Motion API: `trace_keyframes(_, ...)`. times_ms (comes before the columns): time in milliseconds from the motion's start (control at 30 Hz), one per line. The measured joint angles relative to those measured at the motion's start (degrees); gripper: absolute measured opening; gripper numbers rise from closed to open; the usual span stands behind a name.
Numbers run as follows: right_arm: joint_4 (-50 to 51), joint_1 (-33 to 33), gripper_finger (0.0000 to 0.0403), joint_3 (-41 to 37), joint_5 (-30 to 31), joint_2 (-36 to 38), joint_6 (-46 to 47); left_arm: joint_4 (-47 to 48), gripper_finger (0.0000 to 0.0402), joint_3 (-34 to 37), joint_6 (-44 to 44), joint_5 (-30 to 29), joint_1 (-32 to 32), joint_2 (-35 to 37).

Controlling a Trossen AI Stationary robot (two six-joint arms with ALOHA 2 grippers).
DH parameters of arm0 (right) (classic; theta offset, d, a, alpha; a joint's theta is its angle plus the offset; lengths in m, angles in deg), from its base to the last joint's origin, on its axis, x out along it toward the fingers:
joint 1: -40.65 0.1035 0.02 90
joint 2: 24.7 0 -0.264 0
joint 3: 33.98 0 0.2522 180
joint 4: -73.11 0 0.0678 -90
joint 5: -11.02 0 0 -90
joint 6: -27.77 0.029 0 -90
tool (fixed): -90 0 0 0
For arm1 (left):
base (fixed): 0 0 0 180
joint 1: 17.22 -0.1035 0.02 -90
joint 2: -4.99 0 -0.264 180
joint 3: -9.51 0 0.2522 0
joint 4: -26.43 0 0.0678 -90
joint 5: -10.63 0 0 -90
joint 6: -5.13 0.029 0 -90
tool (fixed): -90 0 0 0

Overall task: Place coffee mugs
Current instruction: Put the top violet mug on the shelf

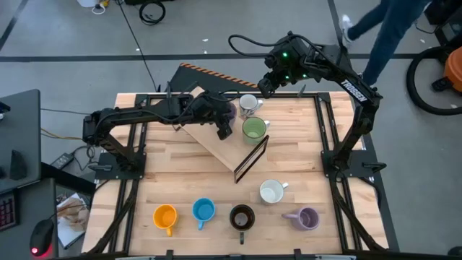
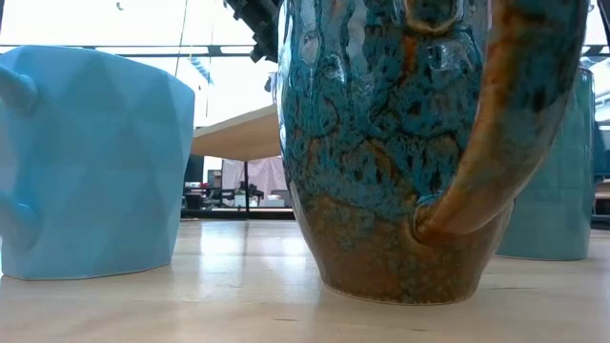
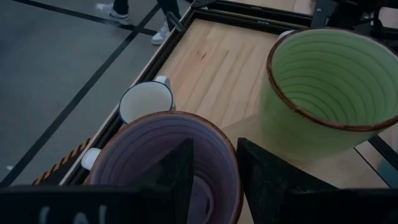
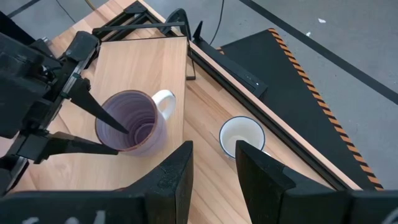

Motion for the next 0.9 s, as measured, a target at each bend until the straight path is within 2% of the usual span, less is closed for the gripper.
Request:
trace_keyframes(600,-0.39,0.00,0.0126,0.00,0.00,0.00,0.00,-0.35,0.0130,0.02,-5.53,1.16,0.20,0.07)
trace_keyframes(900,-0.85,0.02,0.0126,0.00,0.00,0.00,0.00,0.52,0.0130,0.07,-4.95,1.61,0.20,-1.92)
